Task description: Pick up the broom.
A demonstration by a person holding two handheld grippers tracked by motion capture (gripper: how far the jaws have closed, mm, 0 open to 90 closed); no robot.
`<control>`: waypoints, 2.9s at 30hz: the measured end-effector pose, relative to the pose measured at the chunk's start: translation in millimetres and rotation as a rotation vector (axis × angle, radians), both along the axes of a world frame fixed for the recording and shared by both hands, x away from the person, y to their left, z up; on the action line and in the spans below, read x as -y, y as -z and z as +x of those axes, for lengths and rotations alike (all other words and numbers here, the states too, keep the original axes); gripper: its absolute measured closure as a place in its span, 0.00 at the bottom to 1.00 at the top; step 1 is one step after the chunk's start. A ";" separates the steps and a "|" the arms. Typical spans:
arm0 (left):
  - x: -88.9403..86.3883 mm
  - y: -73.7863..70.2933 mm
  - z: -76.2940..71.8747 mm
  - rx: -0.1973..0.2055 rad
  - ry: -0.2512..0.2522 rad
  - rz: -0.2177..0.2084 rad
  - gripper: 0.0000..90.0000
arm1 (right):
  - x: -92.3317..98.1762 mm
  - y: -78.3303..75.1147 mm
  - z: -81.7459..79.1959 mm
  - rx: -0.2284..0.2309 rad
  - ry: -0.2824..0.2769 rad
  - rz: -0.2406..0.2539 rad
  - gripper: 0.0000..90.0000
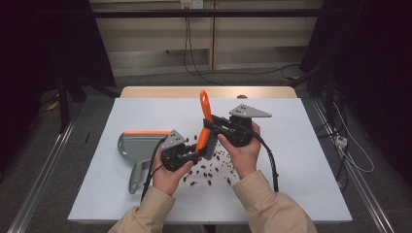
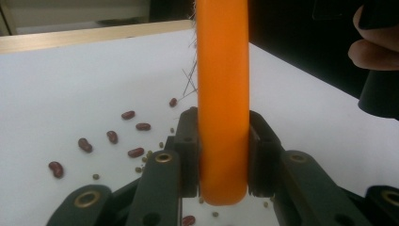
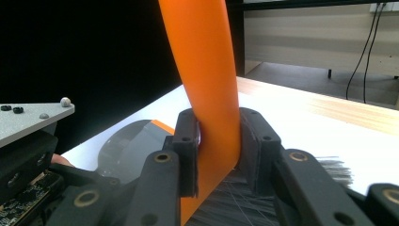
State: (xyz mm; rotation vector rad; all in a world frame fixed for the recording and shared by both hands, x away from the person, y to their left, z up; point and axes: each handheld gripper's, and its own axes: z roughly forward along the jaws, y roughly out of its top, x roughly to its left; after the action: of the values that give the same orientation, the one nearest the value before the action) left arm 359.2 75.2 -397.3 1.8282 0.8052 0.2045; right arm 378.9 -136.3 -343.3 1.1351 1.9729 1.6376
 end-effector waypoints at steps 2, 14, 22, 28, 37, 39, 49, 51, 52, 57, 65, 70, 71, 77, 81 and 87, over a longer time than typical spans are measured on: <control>-0.6 -1.1 -1.6 0.010 -0.024 -0.016 0.79 | -1.0 -1.2 -0.1 0.007 0.005 0.003 0.78; -8.7 0.0 1.9 0.023 -0.111 -0.030 0.79 | -7.7 5.2 -1.1 -0.038 0.071 0.013 0.32; -8.4 -0.6 1.5 0.043 -0.140 -0.023 0.79 | -19.4 11.5 -1.3 -0.078 0.105 0.012 0.28; -5.3 -0.7 -1.2 0.070 -0.147 -0.004 0.79 | -28.0 14.1 0.5 -0.111 0.117 0.042 0.29; 3.2 -6.3 -9.9 0.153 -0.135 0.026 0.77 | -38.2 18.9 1.3 -0.165 0.173 0.020 0.33; 5.4 -6.3 -11.4 0.163 -0.132 0.036 0.76 | -37.5 19.5 2.1 -0.186 0.188 0.015 0.42; 12.5 -1.6 -10.6 0.194 -0.140 0.081 0.63 | -31.8 18.0 3.9 -0.298 0.175 0.093 0.68; 12.0 -0.9 -9.7 0.186 -0.135 0.081 0.59 | -28.9 17.0 4.4 -0.298 0.159 0.123 0.78; 11.7 -0.6 -9.9 0.178 -0.134 0.061 0.60 | -28.7 16.1 4.4 -0.278 0.153 0.116 0.78; 4.5 -2.5 -7.2 0.161 -0.161 0.043 0.40 | -19.4 13.7 7.1 -0.243 0.169 0.064 0.78; -3.2 -5.5 -4.3 0.152 -0.138 0.049 0.27 | 3.6 8.6 8.7 -0.221 0.143 0.018 0.78; -9.0 -7.8 -2.1 0.153 -0.131 0.032 0.21 | 17.0 7.0 8.0 -0.217 0.132 0.004 0.78; -12.6 -9.6 -1.0 0.151 -0.120 0.030 0.21 | 23.6 6.0 7.7 -0.211 0.127 -0.006 0.78; -23.6 -14.8 1.3 0.147 -0.108 0.003 0.18 | 38.7 2.4 6.4 -0.211 0.113 -0.045 0.78; -32.0 -18.2 1.7 0.154 -0.114 -0.003 0.16 | 45.6 1.3 5.8 -0.207 0.097 -0.078 0.78; -47.9 -22.0 2.6 0.157 -0.125 -0.009 0.13 | 60.7 -0.5 5.8 -0.224 0.095 -0.113 0.78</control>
State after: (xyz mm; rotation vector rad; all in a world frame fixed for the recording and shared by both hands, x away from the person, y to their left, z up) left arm 361.8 123.1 -375.4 1.7310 0.8085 0.4185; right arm 384.8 -197.0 -342.8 1.3968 2.0812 1.3848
